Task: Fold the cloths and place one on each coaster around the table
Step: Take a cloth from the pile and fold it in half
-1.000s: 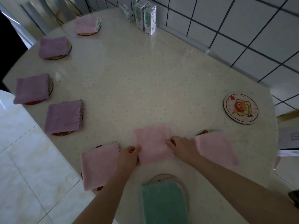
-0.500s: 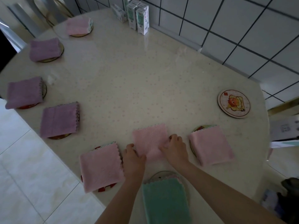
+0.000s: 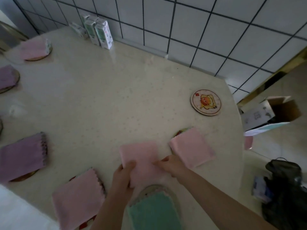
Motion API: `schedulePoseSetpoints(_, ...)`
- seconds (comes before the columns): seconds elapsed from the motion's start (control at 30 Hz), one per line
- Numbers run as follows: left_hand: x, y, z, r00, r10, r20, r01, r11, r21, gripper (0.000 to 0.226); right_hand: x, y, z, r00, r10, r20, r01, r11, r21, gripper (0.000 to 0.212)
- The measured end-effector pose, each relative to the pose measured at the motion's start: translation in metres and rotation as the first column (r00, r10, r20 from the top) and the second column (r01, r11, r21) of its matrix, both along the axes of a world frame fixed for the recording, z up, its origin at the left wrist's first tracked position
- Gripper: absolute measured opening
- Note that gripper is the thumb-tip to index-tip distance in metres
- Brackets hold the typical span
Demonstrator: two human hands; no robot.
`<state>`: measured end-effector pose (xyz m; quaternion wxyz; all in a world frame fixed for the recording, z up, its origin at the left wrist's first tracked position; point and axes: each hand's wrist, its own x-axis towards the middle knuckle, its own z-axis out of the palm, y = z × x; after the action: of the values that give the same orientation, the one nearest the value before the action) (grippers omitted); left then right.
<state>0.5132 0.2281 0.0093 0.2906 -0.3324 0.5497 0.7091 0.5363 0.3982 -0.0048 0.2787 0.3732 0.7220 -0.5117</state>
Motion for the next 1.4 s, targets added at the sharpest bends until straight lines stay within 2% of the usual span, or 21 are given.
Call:
schedulePoseSetpoints(0.1,-0.001,0.020,0.021,0.999,0.034,0.017,-0.036,0.992,0.124,0.022,0.003,0.017,0.001,0.999,0.018,-0.042,-0.019,0.999,-0.030,0.040)
schedulePoseSetpoints(0.2,-0.002,0.044,0.029,0.997,0.059,-0.051,-0.051,0.989,0.140,0.024,0.003,0.035,0.011,0.991,-0.117,-0.064,0.093,0.952,-0.293,0.041)
schedulePoseSetpoints(0.27,-0.003,0.063,0.031,0.993,0.067,-0.092,-0.055,0.990,0.128,0.027,0.003,0.053,0.019,0.975,-0.193,-0.109,0.130,0.895,-0.427,0.029)
schedulePoseSetpoints(0.33,-0.006,0.083,0.031,0.986,0.063,-0.151,-0.047,0.993,0.109,0.035,-0.002,0.077,0.027,0.963,-0.160,-0.217,0.069,0.923,-0.378,0.023)
schedulePoseSetpoints(0.4,-0.011,0.107,0.032,0.978,0.034,-0.207,-0.014,0.995,0.096,0.054,-0.008,0.105,0.033,0.945,-0.099,-0.312,0.017,0.966,-0.256,0.024)
schedulePoseSetpoints(0.43,-0.014,0.121,0.033,0.975,0.008,-0.224,0.013,0.996,0.093,0.056,-0.011,0.122,0.035,0.940,-0.070,-0.334,0.009,0.984,-0.179,0.026)
schedulePoseSetpoints(0.5,-0.019,0.151,0.034,0.966,-0.039,-0.254,0.062,0.995,0.083,0.049,-0.016,0.156,0.042,0.936,-0.032,-0.350,0.011,0.998,-0.062,0.030)
schedulePoseSetpoints(0.63,-0.040,0.213,0.034,0.947,-0.145,-0.287,0.150,0.989,-0.006,0.053,-0.027,0.221,0.045,0.914,-0.031,-0.404,0.048,0.998,0.031,0.024)
schedulePoseSetpoints(0.73,-0.063,0.258,0.028,0.943,-0.210,-0.259,0.197,0.977,-0.075,0.043,-0.037,0.265,0.041,0.900,-0.067,-0.430,0.120,0.988,0.098,0.022)
schedulePoseSetpoints(0.83,-0.089,0.298,0.020,0.952,-0.202,-0.230,0.191,0.979,-0.068,0.034,-0.049,0.301,0.036,0.878,-0.115,-0.465,0.192,0.974,0.122,0.012)
schedulePoseSetpoints(1.03,-0.138,0.352,0.013,0.916,-0.247,-0.316,0.214,0.967,-0.135,0.024,-0.085,0.347,0.020,0.854,-0.121,-0.506,0.249,0.949,0.194,0.039)
schedulePoseSetpoints(1.1,-0.149,0.360,0.003,0.907,-0.283,-0.313,0.219,0.949,-0.226,0.023,-0.097,0.353,0.009,0.874,-0.125,-0.469,0.247,0.946,0.209,0.042)
schedulePoseSetpoints(1.2,-0.159,0.361,-0.018,0.922,-0.333,-0.199,0.242,0.894,-0.378,0.027,-0.106,0.357,-0.009,0.949,-0.050,-0.313,0.149,0.942,0.301,0.042)
schedulePoseSetpoints(1.3,-0.160,0.360,-0.026,0.905,-0.417,-0.084,0.339,0.826,-0.451,0.022,-0.109,0.361,-0.017,0.975,0.028,-0.220,0.050,0.938,0.344,0.029)
schedulePoseSetpoints(1.4,-0.158,0.360,-0.026,0.885,-0.461,-0.070,0.364,0.777,-0.513,0.019,-0.115,0.367,-0.018,0.982,0.021,-0.188,0.045,0.940,0.338,0.014)
